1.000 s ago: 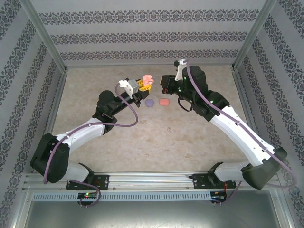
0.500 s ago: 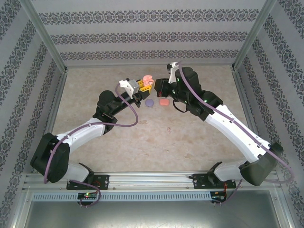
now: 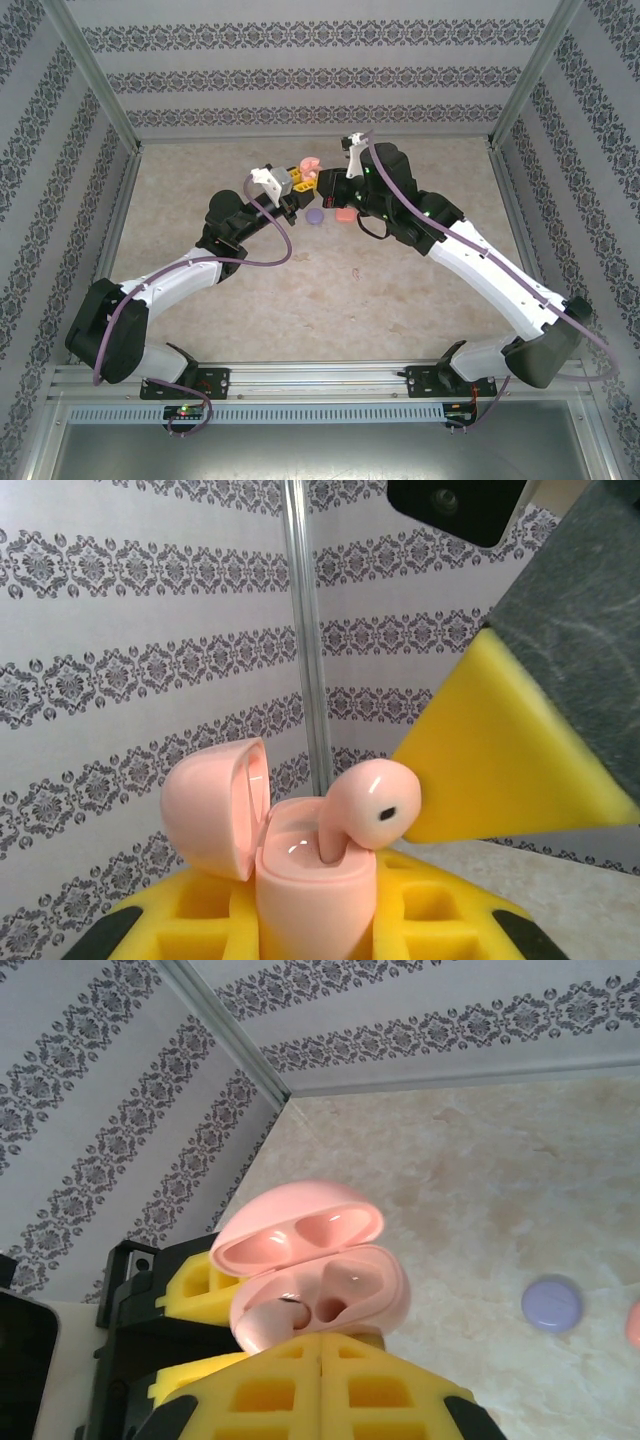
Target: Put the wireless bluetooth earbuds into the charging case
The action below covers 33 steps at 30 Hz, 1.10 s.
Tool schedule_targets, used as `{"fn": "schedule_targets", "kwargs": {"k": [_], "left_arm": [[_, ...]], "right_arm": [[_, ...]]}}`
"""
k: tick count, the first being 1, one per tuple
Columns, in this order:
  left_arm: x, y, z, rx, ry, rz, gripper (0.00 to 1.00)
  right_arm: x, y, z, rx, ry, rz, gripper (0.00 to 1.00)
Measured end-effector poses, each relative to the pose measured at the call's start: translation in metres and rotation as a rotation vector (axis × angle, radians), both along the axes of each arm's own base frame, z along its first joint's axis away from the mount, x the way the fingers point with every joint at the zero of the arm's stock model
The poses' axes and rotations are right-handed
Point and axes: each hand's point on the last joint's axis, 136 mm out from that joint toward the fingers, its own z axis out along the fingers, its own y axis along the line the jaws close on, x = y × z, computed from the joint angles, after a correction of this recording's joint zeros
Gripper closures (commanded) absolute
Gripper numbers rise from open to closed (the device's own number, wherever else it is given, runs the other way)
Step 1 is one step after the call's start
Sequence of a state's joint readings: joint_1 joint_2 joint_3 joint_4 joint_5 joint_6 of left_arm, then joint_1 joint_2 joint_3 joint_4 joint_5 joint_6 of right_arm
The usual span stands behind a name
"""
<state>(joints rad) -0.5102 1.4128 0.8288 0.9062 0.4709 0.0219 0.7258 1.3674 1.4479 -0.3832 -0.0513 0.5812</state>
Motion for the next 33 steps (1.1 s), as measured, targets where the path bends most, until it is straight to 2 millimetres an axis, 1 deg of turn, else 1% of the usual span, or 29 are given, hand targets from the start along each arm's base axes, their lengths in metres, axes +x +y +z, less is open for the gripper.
{"fn": "schedule_targets", "kwargs": {"k": [3,6,10,13,16,17,20,22,23,25,28,29,30,31,33], "left_arm": [[-0.001,-0.001,0.0,0.002,0.0,-0.008,1.0],[-0.001,-0.001,-0.001,0.002,0.001,-0.007,1.0],[-0.002,-0.002,-0.001,0.003,0.0,-0.012,1.0],[-0.002,-0.002,-0.001,0.003,0.0,-0.012,1.0],[-0.002,-0.002,-0.001,0.004,-0.001,-0.011,1.0],[-0.002,-0.002,-0.001,0.004,-0.002,-0.011,1.0],[-0.002,-0.001,-0.003,0.011,-0.005,-0.009,1.0],[-0.003,-0.001,-0.005,0.018,-0.006,-0.007,1.0],[-0.004,0.0,-0.006,0.022,-0.008,-0.006,1.0],[-0.005,0.0,-0.004,0.022,-0.016,-0.005,1.0],[-0.008,0.002,0.003,0.018,-0.034,-0.004,1.0],[-0.01,0.003,0.005,0.015,-0.042,-0.003,1.0],[-0.011,0.004,0.008,0.012,-0.049,-0.003,1.0],[-0.012,0.004,0.011,0.011,-0.055,-0.002,1.0],[-0.014,0.005,0.014,0.007,-0.064,-0.002,1.0]], "right_arm": [[-0.001,0.007,0.002,0.003,-0.003,0.014,1.0],[0.001,0.009,0.004,0.005,-0.004,0.016,1.0],[0.001,0.009,0.009,0.011,-0.014,0.016,1.0],[-0.001,0.005,0.012,0.012,-0.022,0.009,1.0],[-0.012,-0.011,0.016,0.018,-0.036,-0.01,1.0],[-0.016,-0.019,0.017,0.022,-0.043,-0.023,1.0],[-0.028,-0.047,0.019,0.028,-0.063,-0.074,0.9],[-0.031,-0.066,0.016,0.026,-0.065,-0.119,0.82],[-0.031,-0.075,0.01,0.019,-0.058,-0.144,0.75],[-0.029,-0.088,-0.008,-0.009,-0.029,-0.184,0.64],[-0.025,-0.1,-0.054,-0.089,0.057,-0.228,0.45],[-0.024,-0.103,-0.073,-0.126,0.093,-0.238,0.39],[-0.024,-0.106,-0.091,-0.163,0.132,-0.244,0.35],[-0.024,-0.107,-0.105,-0.19,0.162,-0.246,0.32],[-0.024,-0.109,-0.135,-0.254,0.229,-0.249,0.29]]}}
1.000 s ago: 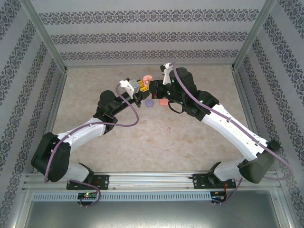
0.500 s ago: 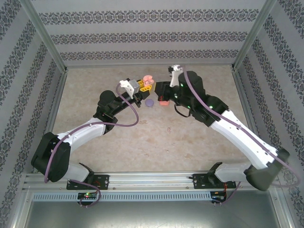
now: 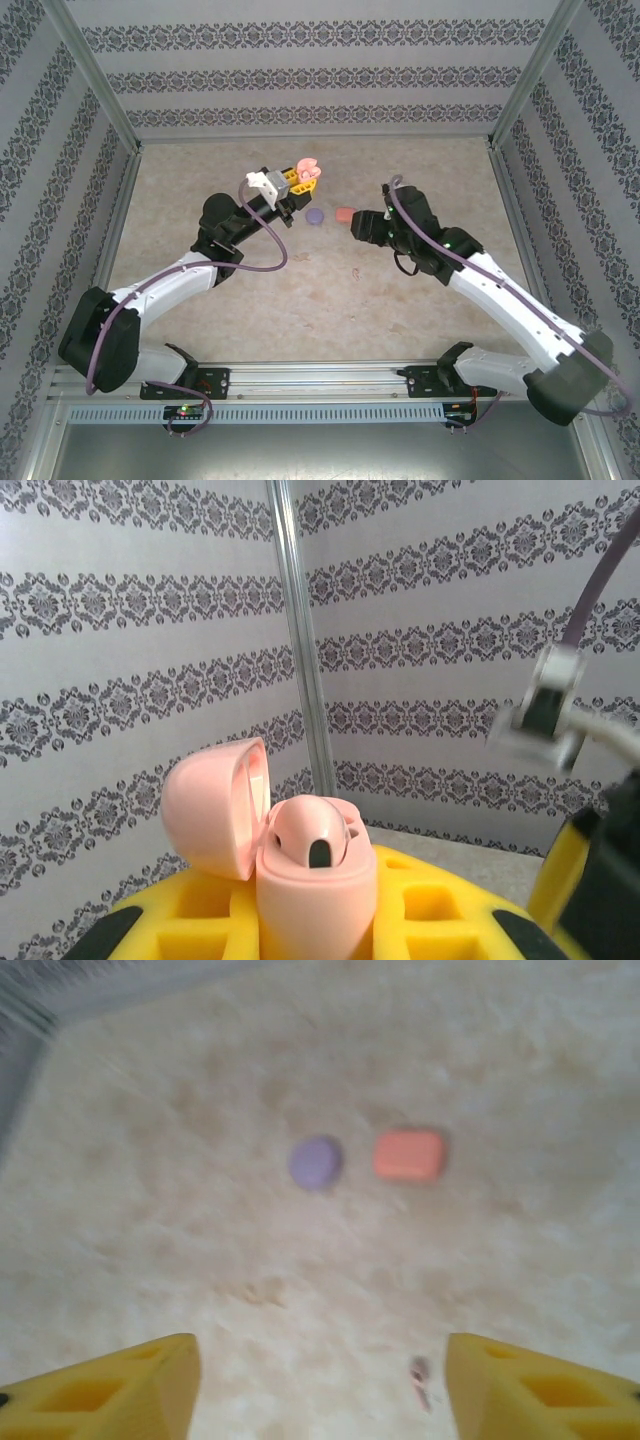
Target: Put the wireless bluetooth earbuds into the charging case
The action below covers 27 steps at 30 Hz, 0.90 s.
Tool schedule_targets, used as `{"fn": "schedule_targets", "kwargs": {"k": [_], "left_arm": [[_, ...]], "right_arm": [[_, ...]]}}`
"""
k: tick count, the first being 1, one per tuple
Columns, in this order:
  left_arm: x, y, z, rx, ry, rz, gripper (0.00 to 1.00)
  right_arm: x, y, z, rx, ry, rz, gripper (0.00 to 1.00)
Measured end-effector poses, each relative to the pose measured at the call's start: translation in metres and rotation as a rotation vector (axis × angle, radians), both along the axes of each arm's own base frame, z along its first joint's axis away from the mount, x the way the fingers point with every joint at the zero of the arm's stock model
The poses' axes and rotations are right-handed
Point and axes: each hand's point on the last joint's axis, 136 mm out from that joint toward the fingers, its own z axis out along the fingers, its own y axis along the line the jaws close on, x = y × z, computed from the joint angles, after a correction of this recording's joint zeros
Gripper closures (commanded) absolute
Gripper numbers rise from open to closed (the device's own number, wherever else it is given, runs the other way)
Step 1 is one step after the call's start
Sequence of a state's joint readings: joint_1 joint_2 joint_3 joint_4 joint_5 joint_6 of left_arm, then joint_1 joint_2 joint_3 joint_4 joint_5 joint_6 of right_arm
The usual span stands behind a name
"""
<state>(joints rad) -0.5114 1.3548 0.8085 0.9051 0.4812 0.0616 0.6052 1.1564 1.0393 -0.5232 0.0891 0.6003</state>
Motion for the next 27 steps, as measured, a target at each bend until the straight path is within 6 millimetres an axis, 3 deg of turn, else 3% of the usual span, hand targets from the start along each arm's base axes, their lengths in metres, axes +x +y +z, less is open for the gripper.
{"fn": "schedule_targets", "kwargs": {"k": [9,15,27], "left_arm": [[-0.009,0.005,0.012,-0.01,-0.033,0.003,1.0],[-0.014,0.009,0.021,-0.018,-0.056,0.008,1.0],[-0.015,0.009,0.022,-0.017,-0.06,0.008,1.0]], "right_arm": [[0.002,0.003,-0.099,-0.165,0.271,0.008,0.34],[-0.004,0.004,-0.152,-0.23,0.419,0.025,0.42],[-0.009,0.013,-0.195,-0.242,0.531,0.057,0.54]]}}
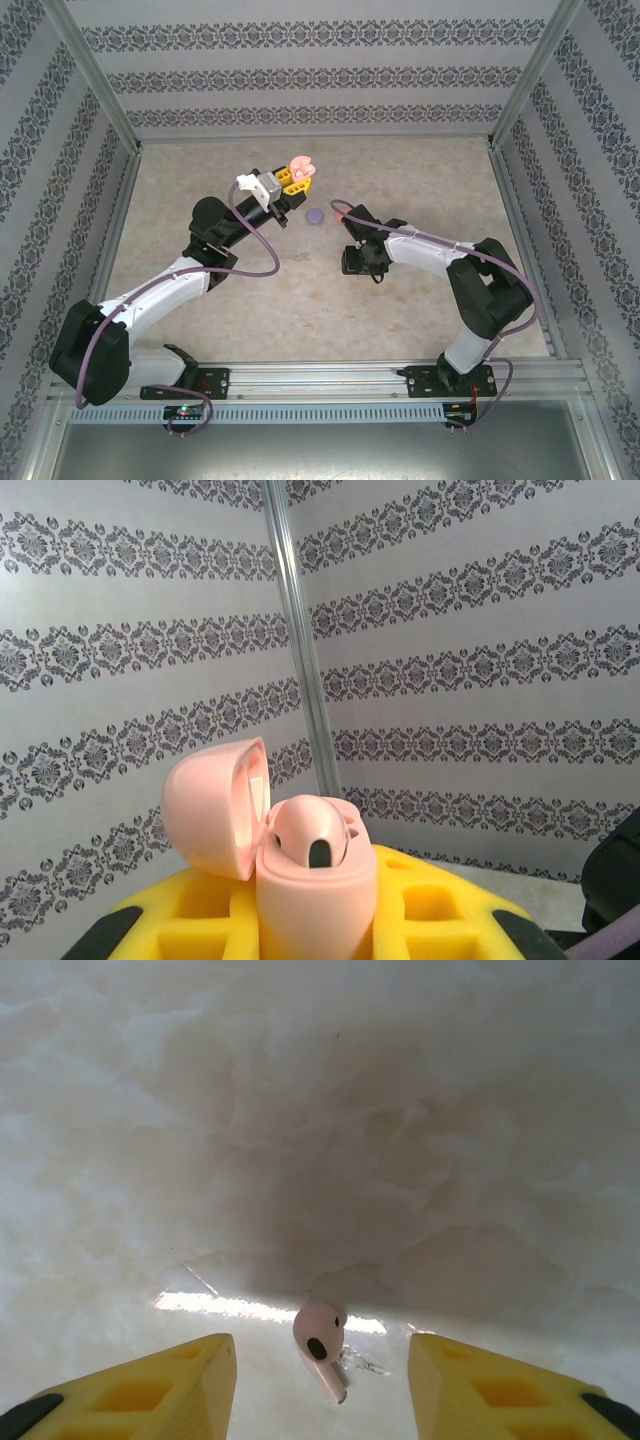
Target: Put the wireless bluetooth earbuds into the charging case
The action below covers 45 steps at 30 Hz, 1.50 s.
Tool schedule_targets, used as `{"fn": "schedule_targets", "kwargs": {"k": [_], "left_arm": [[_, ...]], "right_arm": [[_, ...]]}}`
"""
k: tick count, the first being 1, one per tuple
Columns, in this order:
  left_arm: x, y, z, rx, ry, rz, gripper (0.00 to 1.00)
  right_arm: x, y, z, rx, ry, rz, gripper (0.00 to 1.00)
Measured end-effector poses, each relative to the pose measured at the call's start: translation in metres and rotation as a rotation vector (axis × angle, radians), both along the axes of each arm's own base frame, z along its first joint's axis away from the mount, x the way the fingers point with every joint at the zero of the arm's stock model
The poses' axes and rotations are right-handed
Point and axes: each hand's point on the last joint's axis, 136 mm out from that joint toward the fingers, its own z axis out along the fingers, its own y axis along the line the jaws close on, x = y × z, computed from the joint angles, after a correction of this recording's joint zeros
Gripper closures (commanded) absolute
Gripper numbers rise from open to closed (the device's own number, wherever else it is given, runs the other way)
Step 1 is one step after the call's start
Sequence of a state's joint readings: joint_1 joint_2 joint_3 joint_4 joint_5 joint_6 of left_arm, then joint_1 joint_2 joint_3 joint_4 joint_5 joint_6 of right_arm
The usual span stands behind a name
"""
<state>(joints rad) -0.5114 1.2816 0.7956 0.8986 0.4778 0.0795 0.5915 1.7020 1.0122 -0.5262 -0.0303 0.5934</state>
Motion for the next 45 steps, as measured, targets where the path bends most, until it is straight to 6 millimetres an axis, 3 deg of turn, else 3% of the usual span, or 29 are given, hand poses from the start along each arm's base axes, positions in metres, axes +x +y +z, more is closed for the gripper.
{"fn": "schedule_targets", "kwargs": {"k": [8,40,45], "left_arm": [[0.0,0.0,0.0,0.0,0.0,0.0,1.0],[0.002,-0.001,-0.002,0.001,0.001,0.0,1.0],[0.002,-0.001,-0.002,0.001,0.002,0.0,1.0]], "right_arm": [[0.003,0.003,-0.013,-0.014,0.027,0.015,0.59],[0.002,0.006,-0.016,-0.13,0.012,0.069,0.71],[0.001,0.007,-0.016,-0.131,0.01,0.081,0.78]]}}
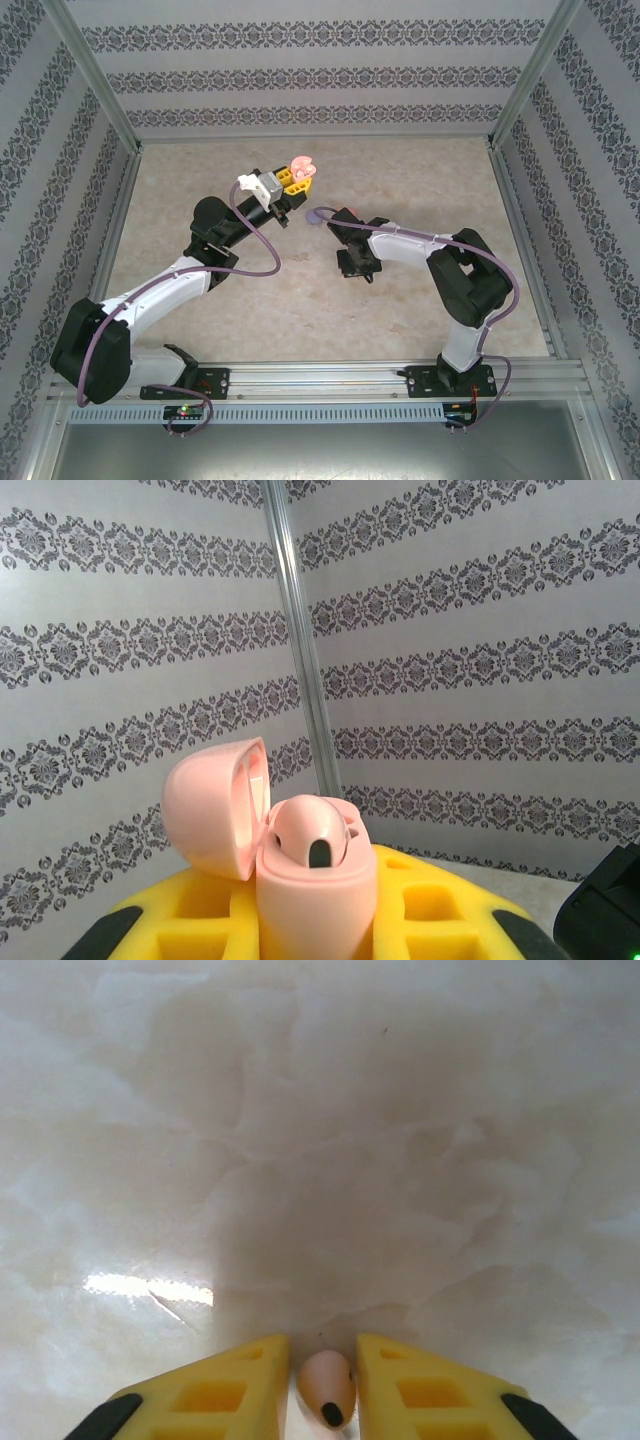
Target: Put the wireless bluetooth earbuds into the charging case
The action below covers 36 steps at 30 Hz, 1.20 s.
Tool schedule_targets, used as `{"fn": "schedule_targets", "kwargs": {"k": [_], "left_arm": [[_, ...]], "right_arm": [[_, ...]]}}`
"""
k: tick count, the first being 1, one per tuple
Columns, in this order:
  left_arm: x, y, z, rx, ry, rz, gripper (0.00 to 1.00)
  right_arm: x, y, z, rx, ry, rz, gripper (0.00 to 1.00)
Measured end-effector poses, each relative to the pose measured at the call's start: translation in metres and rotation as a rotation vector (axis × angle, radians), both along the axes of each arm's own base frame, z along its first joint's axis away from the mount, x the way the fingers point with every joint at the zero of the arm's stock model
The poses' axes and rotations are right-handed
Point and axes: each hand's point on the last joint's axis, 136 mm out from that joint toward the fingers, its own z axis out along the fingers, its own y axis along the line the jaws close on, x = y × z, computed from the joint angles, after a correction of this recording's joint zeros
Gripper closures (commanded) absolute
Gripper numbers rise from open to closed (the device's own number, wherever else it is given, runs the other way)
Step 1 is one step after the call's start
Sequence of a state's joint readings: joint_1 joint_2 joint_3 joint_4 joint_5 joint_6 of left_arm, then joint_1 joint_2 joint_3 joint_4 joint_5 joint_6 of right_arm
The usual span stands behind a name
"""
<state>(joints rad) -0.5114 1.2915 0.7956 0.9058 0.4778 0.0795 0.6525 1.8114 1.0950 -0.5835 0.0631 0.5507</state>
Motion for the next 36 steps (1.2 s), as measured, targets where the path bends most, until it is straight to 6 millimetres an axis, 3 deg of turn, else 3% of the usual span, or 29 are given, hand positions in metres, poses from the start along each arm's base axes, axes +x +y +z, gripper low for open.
{"fn": "schedule_targets", "kwargs": {"k": [3,10,15,24,32,36], "left_arm": [[0.0,0.0,0.0,0.0,0.0,0.0,1.0],[0.0,0.0,0.0,0.0,0.001,0.0,1.0],[0.0,0.0,0.0,0.0,0.0,0.0,1.0],[0.0,0.0,-0.001,0.003,0.006,-0.001,1.0],[0.001,-0.001,-0.005,0.011,0.02,-0.001,1.0],[0.001,-0.001,-0.005,0.011,0.02,-0.001,1.0]], "right_arm": [[0.0,0.0,0.0,0.0,0.0,0.0,0.84],[0.002,0.007,0.006,0.041,-0.015,0.003,0.86],[0.007,0.012,0.037,0.114,-0.083,-0.006,0.86],[0.022,0.021,0.149,0.336,-0.311,-0.019,0.86],[0.04,0.028,0.301,0.583,-0.588,-0.002,0.86],[0.038,0.029,0.36,0.676,-0.697,0.025,0.85]]}}
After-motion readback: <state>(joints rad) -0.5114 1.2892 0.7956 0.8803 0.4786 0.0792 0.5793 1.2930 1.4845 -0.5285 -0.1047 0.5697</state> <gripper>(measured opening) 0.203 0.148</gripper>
